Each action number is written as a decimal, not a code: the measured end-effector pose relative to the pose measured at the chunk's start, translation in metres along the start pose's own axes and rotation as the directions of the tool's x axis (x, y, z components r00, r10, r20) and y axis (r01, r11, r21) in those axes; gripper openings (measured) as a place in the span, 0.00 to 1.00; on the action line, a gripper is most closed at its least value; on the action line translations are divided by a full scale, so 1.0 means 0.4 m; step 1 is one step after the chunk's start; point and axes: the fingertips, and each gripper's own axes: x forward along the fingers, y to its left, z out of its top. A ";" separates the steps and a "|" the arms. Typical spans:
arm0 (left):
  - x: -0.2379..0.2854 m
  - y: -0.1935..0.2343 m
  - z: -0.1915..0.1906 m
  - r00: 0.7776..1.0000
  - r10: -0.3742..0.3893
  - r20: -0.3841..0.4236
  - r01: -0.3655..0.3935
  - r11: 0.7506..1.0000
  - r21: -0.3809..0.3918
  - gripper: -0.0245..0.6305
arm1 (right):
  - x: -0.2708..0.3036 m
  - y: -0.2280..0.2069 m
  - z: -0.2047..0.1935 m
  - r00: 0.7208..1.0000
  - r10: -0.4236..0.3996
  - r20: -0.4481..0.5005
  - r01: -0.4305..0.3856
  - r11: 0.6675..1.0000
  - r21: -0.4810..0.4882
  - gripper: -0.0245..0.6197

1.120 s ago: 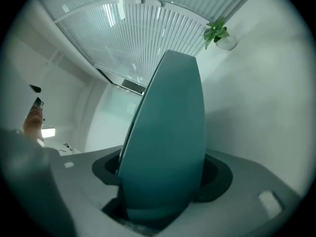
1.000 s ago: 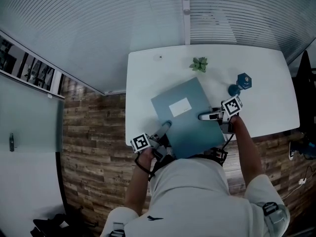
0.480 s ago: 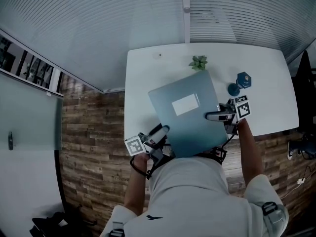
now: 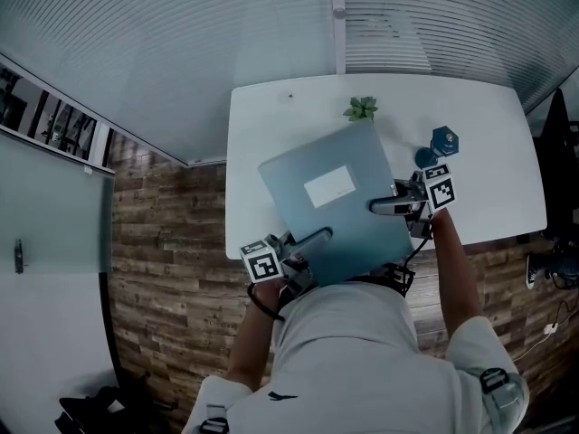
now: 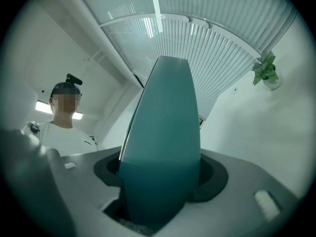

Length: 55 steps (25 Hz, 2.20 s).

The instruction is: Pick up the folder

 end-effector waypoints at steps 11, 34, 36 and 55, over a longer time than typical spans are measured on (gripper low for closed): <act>-0.013 -0.023 0.020 0.999 0.026 0.032 -0.029 0.996 0.089 0.49 | 0.016 0.002 0.019 1.000 -0.023 -0.016 0.022 0.998 -0.054 0.54; -0.310 -0.240 0.266 0.655 0.317 0.686 -0.756 0.255 0.603 0.48 | -0.162 0.165 0.154 0.412 -0.545 0.730 0.910 0.288 -0.299 0.06; -0.309 -0.237 0.252 0.659 0.310 0.686 -0.752 0.313 0.581 0.48 | -0.146 0.167 0.137 0.410 -0.551 0.727 0.912 0.253 -0.323 0.05; -0.341 -0.225 0.286 0.613 0.318 0.723 -0.787 0.325 0.524 0.48 | -0.108 0.173 0.143 0.440 -0.555 0.706 0.897 0.233 -0.376 0.04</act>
